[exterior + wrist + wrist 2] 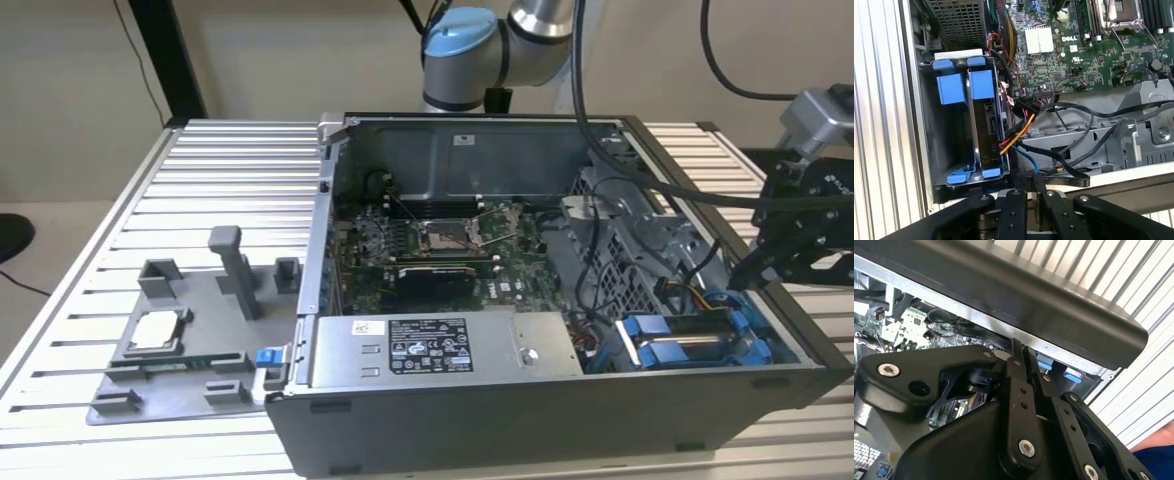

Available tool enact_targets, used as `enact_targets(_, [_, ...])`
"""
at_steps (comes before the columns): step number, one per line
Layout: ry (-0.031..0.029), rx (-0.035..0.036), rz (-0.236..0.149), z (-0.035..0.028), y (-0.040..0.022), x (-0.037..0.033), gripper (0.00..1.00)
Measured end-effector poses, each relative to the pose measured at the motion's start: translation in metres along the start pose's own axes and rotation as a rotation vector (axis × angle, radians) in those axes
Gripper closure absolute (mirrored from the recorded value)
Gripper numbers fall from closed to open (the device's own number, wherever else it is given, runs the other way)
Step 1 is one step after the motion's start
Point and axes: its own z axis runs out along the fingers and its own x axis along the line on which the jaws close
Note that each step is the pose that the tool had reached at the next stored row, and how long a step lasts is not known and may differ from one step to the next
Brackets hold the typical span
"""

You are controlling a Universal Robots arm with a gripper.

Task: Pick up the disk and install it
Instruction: 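Insert the second disk wire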

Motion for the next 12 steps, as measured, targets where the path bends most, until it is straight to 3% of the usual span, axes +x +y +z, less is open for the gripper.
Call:
enact_targets(3, [-0.0002,-0.0003,0.0,-0.0015,0.0002,-0.0001,1.0])
enact_targets(6, [0.0,-0.0003,0.0,-0.0091,0.0025,-0.0007,1.0])
enact_targets(12, [-0.0016,0.0014,0.0,-0.012,0.0243,0.0073,1.0])
